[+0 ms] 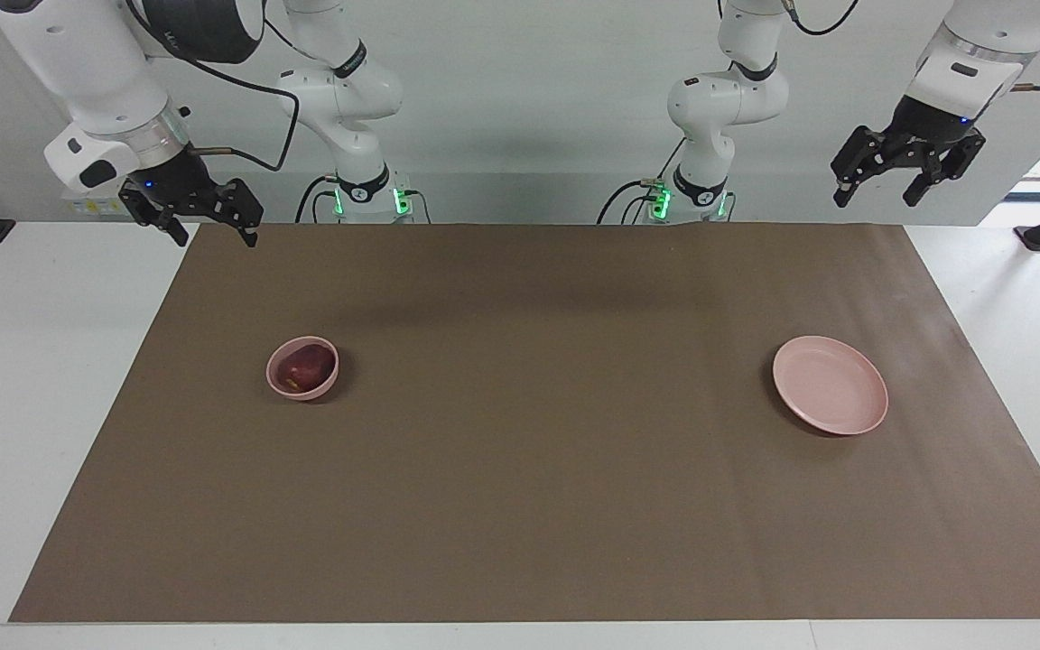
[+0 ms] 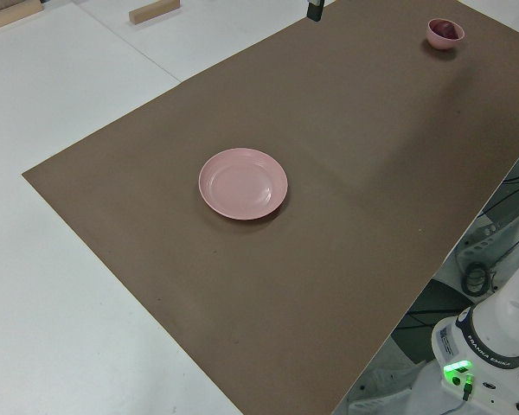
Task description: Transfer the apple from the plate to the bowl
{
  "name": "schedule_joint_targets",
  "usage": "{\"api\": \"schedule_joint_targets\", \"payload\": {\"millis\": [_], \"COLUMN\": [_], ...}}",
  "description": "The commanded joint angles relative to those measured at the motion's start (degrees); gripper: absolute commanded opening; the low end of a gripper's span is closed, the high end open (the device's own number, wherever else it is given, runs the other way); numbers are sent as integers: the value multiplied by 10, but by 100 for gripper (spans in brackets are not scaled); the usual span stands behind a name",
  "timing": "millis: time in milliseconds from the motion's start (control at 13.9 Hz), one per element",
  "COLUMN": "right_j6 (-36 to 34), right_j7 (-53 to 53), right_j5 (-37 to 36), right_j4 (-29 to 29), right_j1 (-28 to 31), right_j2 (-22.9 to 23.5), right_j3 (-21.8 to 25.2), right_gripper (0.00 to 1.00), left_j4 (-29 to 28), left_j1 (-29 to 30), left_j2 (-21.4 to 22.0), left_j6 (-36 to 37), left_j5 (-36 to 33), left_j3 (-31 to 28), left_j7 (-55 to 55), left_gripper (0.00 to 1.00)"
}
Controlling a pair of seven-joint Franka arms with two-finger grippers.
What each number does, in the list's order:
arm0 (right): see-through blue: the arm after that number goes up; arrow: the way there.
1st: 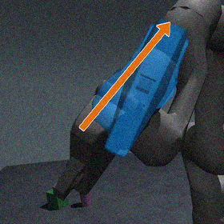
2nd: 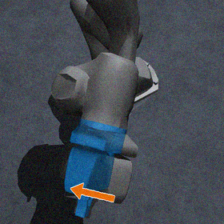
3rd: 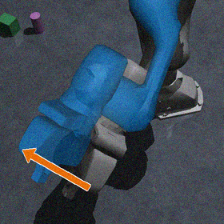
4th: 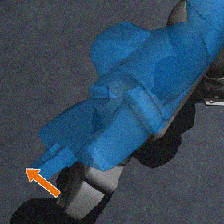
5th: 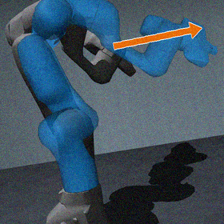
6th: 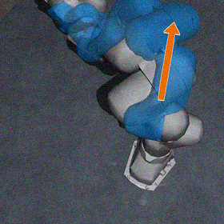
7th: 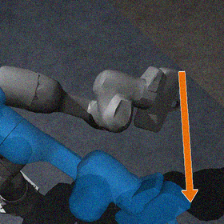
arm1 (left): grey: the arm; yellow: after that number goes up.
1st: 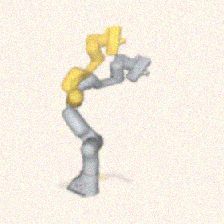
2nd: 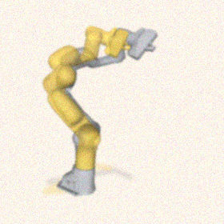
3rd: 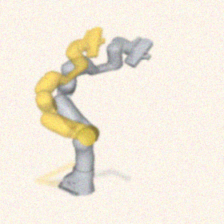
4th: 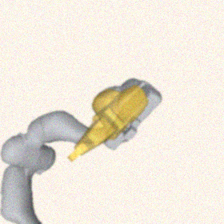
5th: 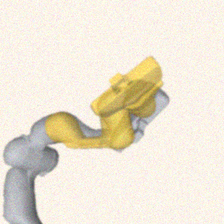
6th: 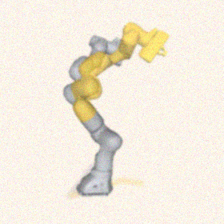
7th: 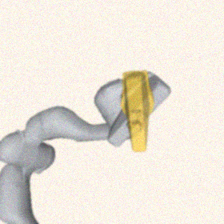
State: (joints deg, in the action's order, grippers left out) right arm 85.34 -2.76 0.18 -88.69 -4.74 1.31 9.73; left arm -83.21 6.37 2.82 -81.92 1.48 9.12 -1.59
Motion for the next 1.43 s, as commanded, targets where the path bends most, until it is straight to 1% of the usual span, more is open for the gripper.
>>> {"api": "schedule_joint_targets", "payload": {"millis": [0, 72, 215, 287, 502, 574, 646, 717, 789, 1148, 1363], "right_j6": [-5, -5, -1, -5, -11, -13, -20, -20, -20, -19, -4], "right_j7": [10, 10, 9, 10, 8, 7, 7, 6, 6, 10, 10], "right_j5": [-1, -3, -9, -11, -9, -10, -10, -11, -12, -21, -27], "right_j4": [3, 3, 4, 7, 9, 9, 10, 10, 11, 5, 3], "right_j1": [5, 7, -16, -17, 6, 11, 28, 59, 67, 59, 59], "right_j2": [0, 1, 3, 3, -1, -3, -5, -6, -7, -17, -19], "right_j3": [-2, -1, 19, 20, 14, 10, -7, -38, -53, -59, -59], "right_gripper": [100, 100, 100, 100, 100, 100, 100, 100, 100, 100, 100], "left_j4": [-19, -20, -25, -27, -27, -27, -27, -27, -27, -26, -26], "left_j1": [13, 13, 13, 15, 21, 21, 21, 23, 24, 23, 24], "left_j2": [14, 15, 18, 19, 20, 20, 20, 20, 20, 19, 19], "left_j6": [-2, -1, -2, -2, -2, -2, -2, -2, -2, -3, -4], "left_j5": [9, 9, 9, 9, 8, 8, 9, 8, 9, 8, 8], "left_j3": [5, 5, 5, 5, 6, 5, 5, 5, 5, 6, 6], "left_j7": [-1, 3, 4, 4, 5, 5, 5, 5, 5, 7, 6], "left_gripper": [100, 100, 100, 100, 100, 100, 100, 100, 100, 100, 100]}}
